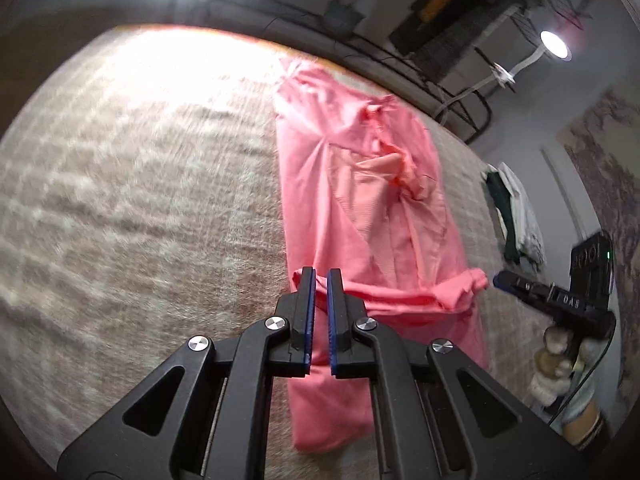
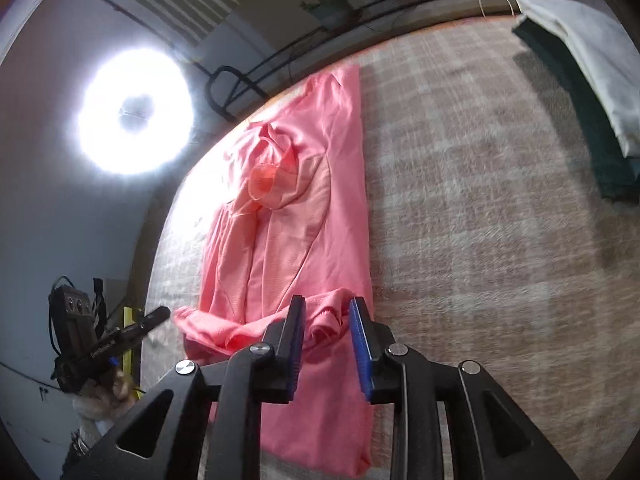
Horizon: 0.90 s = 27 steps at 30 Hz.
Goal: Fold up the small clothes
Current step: 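Lift the hem with the left tool while the right tool grasps beside it, then fold the hem over toward the collar with both tools, then open them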
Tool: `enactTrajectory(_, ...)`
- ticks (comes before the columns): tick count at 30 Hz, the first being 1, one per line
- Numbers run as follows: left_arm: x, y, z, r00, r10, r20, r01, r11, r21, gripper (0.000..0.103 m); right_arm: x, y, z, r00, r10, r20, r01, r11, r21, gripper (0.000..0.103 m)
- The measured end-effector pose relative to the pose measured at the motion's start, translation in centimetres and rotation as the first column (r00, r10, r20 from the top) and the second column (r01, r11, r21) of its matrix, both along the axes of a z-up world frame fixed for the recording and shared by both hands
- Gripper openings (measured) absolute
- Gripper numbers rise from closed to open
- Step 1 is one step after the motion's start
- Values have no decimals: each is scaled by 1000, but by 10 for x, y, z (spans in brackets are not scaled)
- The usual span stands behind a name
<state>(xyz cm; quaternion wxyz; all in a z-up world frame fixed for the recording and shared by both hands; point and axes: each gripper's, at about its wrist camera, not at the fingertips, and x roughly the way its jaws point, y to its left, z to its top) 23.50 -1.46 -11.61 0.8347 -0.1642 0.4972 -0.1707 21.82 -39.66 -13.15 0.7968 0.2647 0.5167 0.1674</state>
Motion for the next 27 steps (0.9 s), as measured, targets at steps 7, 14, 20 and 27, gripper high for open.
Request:
enactTrajectory(7,-18,-5,-18,994,-110,-11,111,990,87,14,-27,6,11,984,159,74,-150,982,-119,26)
enactTrajectory(14,-15,-31,-26,985,-173,-17,173,974,143,14,-34,35,-2,951,307,48,-283,921,-268,23)
enactTrajectory(20,8,-34,-28,995,-94,15,90,979,181,14,-12,57,-7,951,303,58,-275,917,-290,23)
enactTrajectory(27,13,-17,-24,993,-89,84,74,984,162,21,10,30,0,984,144,107,-105,948,-302,31)
